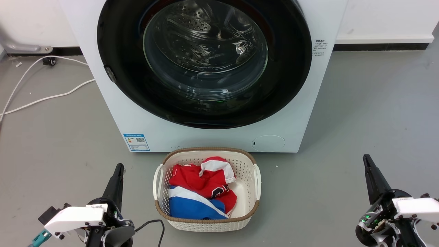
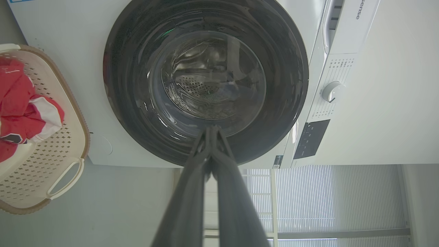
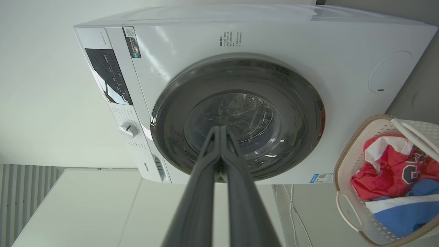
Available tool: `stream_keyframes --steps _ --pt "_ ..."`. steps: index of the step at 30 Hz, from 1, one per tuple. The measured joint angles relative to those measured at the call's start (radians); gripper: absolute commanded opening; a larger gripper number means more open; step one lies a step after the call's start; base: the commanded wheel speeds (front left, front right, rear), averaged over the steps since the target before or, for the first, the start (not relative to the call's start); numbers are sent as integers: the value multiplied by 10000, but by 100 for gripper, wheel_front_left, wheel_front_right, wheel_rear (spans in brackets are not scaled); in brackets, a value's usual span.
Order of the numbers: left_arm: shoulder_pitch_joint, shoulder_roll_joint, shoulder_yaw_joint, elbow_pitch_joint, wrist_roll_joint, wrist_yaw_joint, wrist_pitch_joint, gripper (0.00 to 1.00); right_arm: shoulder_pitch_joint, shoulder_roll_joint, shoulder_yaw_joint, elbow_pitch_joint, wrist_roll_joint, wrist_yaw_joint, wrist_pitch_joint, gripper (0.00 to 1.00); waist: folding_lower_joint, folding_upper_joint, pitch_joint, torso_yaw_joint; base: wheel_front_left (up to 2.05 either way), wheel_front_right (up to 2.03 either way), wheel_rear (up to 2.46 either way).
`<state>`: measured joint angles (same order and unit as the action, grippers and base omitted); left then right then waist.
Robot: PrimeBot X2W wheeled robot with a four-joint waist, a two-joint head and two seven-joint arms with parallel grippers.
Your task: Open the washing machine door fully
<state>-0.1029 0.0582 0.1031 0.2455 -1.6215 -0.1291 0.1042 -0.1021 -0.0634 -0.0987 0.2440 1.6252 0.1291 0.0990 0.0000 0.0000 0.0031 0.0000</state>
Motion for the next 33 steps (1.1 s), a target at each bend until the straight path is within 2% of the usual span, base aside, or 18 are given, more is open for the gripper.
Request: stream_keyframes --steps 17,18,33 --pt "0 -12 21 0 13 0 31 0 -5 23 -38 2 -44 0 46 0 0 0 0 0 0 0 0" --pt "14 -15 17 40 12 2 27 100 13 25 -36 35 -44 0 46 100 0 0 -1 0 0 0 0" --pt "156 -54 -819 10 194 13 -573 100 419 56 305 -249 -196 -2 -562 100 0 0 19 -13 0 0 0"
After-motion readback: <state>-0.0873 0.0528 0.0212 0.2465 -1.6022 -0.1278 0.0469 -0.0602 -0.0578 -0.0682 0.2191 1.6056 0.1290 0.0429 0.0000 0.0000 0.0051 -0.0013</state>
